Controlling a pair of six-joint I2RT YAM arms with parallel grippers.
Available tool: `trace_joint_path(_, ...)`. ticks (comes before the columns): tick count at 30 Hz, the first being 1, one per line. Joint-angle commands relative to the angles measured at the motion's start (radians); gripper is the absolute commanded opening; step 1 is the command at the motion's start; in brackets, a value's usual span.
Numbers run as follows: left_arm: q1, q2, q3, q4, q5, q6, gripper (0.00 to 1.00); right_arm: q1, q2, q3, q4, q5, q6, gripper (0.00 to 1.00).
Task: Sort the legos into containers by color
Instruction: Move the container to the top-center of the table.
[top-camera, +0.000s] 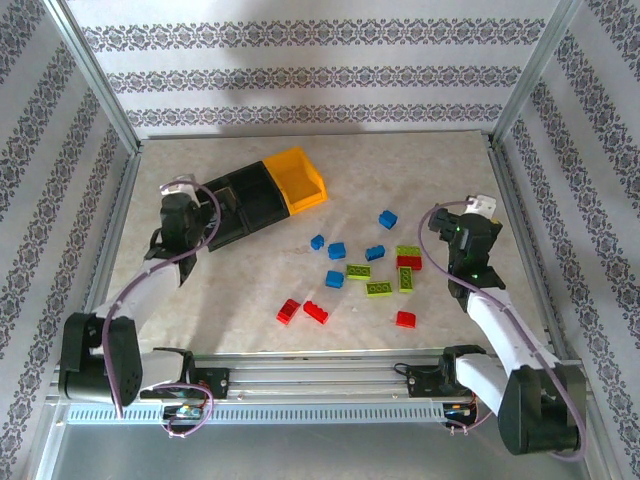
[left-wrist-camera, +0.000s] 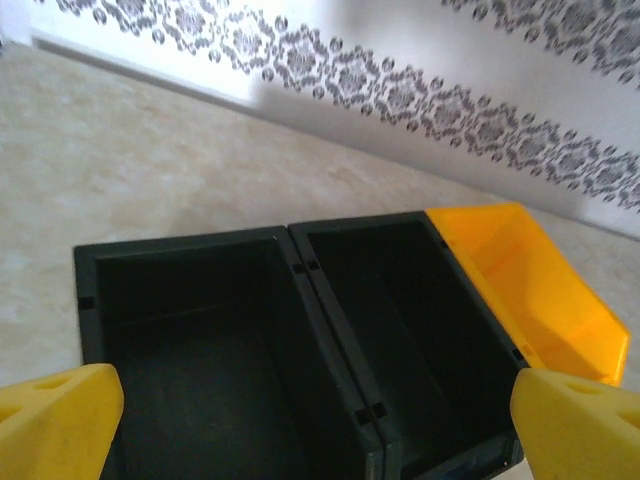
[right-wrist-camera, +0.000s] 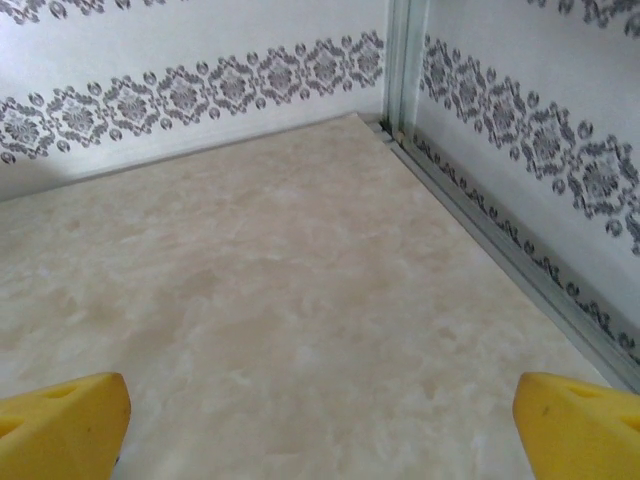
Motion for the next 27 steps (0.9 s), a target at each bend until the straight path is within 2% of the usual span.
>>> trace_joint_path(1, -0.056, 0.079, 0.091, -0.19, -0.08, -0.039, 1.0, 0.015, -0.041, 0.059, -0.243, 0.029, 0.1, 0.98)
trace_joint_path(6, -0.097, 0.231, 0.225, -0.315, -0.151, -0.054, 1.0, 0.027, -0.064, 0.101, -0.41, 0.021, 0.212, 0.98)
trace_joint_path(11, -0.104, 0.343, 0.314, -0.367, -0.129, -0.064, 0.98, 0.045, -0.062, 0.131, -0.523, 0.014, 0.279, 0.98)
trace_joint_path(20, -0.13, 0.507, 0.419, -0.398, -0.081, 0.018, 0.69, 0.068, -0.028, 0.203, -0.637, 0.019, 0.318, 0.98)
trace_joint_path(27, -0.167, 0.544, 0.436, -0.407, -0.075, 0.055, 0.49, 0.089, 0.049, 0.253, -0.688, 0.008, 0.328, 0.99)
